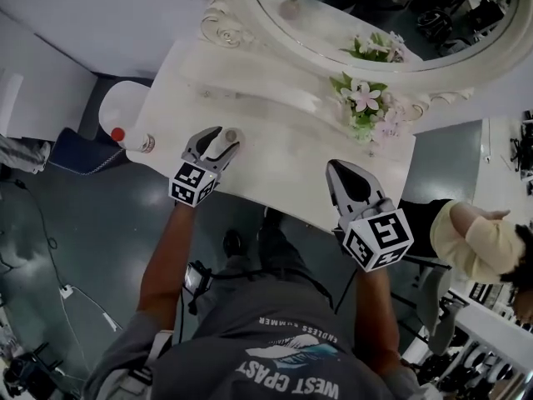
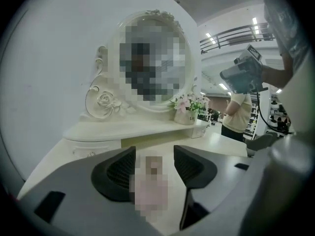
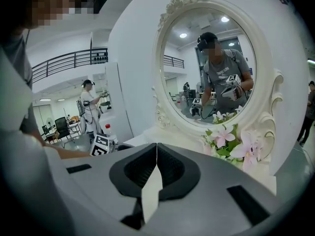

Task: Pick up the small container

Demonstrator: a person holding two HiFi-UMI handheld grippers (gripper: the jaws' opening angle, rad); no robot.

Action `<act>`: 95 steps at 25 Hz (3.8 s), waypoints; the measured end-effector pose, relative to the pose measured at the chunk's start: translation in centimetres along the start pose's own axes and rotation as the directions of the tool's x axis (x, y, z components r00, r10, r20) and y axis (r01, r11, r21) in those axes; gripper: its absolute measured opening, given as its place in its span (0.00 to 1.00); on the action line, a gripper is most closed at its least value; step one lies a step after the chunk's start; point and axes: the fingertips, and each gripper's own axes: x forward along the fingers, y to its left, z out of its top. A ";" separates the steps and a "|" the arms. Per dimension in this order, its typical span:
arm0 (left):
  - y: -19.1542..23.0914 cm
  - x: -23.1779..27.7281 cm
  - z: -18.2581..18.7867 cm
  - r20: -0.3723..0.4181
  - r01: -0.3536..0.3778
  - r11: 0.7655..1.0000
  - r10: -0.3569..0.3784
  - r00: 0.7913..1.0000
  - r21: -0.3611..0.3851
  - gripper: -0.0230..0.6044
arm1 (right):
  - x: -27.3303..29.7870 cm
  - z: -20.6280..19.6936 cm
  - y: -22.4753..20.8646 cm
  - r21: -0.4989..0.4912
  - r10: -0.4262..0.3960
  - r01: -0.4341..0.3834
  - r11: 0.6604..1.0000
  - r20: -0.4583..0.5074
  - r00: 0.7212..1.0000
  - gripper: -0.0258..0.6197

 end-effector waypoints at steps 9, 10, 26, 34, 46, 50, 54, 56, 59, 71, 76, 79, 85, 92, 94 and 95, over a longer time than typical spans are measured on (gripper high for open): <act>0.9 4.0 -2.6 -0.036 -0.040 0.999 0.041 0.999 0.031 0.47 | 1.8 -1.2 -1.2 0.020 0.004 -0.004 1.000 -0.032 0.999 0.08; 1.0 4.3 -2.9 -0.043 -0.049 0.998 0.051 0.998 0.042 0.47 | 1.9 -1.3 -1.3 0.023 0.004 -0.003 1.000 -0.034 0.999 0.08; -0.4 3.3 -0.5 -0.024 -0.114 0.979 0.120 0.992 0.170 0.25 | 1.2 -1.5 -0.7 0.046 -0.001 0.002 0.999 -0.028 1.000 0.08; -0.6 -2.0 6.5 0.026 -0.082 0.978 0.078 0.997 0.194 0.25 | -0.4 0.0 1.1 0.042 -0.005 0.004 0.999 0.028 1.000 0.08; -0.6 -11.8 14.1 0.093 -0.106 0.968 0.087 0.992 0.227 0.25 | -2.9 2.2 4.2 -0.005 -0.012 0.013 1.000 0.103 0.995 0.08; -1.3 -15.3 16.3 0.113 -0.108 0.961 0.082 0.990 0.253 0.25 | -3.8 3.5 4.9 -0.020 -0.021 0.024 1.000 0.134 0.991 0.08; -2.5 -18.4 18.5 0.138 -0.103 0.949 0.064 0.988 0.297 0.25 | -4.7 4.6 5.5 -0.033 -0.032 0.038 0.999 0.166 0.986 0.08; -3.0 -19.7 19.4 0.148 -0.101 0.943 0.056 0.987 0.317 0.25 | -5.0 5.1 6.0 -0.041 -0.034 0.042 0.998 0.180 0.983 0.08; -3.8 -21.4 20.2 0.157 -0.099 0.935 0.047 0.986 0.341 0.25 | -5.5 5.8 6.8 -0.056 -0.034 0.046 0.997 0.201 0.979 0.08; -6.4 -28.0 21.8 0.186 -0.093 0.908 0.018 0.982 0.408 0.25 | -7.3 9.1 10.4 -0.112 -0.022 0.057 0.992 0.289 0.957 0.08; -7.4 -30.3 21.8 0.186 -0.092 0.900 0.012 0.982 0.426 0.25 | -8.1 10.0 11.6 -0.132 -0.018 0.062 0.989 0.316 0.948 0.08; -7.9 -31.3 21.8 0.190 -0.092 0.898 0.010 0.982 0.431 0.25 | -8.4 10.2 12.4 -0.141 -0.015 0.064 0.988 0.327 0.945 0.08; -9.0 -33.0 20.9 0.183 -0.086 0.896 0.005 0.983 0.435 0.25 | -9.1 10.1 13.6 -0.163 -0.005 0.063 0.985 0.334 0.943 0.08; -9.5 -33.7 20.5 0.183 -0.088 0.901 0.009 0.983 0.425 0.25 | -9.4 9.3 14.9 -0.233 0.011 0.057 0.971 0.278 0.960 0.08; -9.5 -33.6 20.3 0.179 -0.086 0.902 0.010 0.984 0.423 0.25 | -9.5 9.3 14.9 -0.230 0.011 0.056 0.972 0.280 0.960 0.08; -9.5 -33.5 20.2 0.177 -0.085 0.903 0.010 0.984 0.422 0.25 | -9.6 9.2 14.8 -0.227 0.010 0.056 0.972 0.281 0.960 0.08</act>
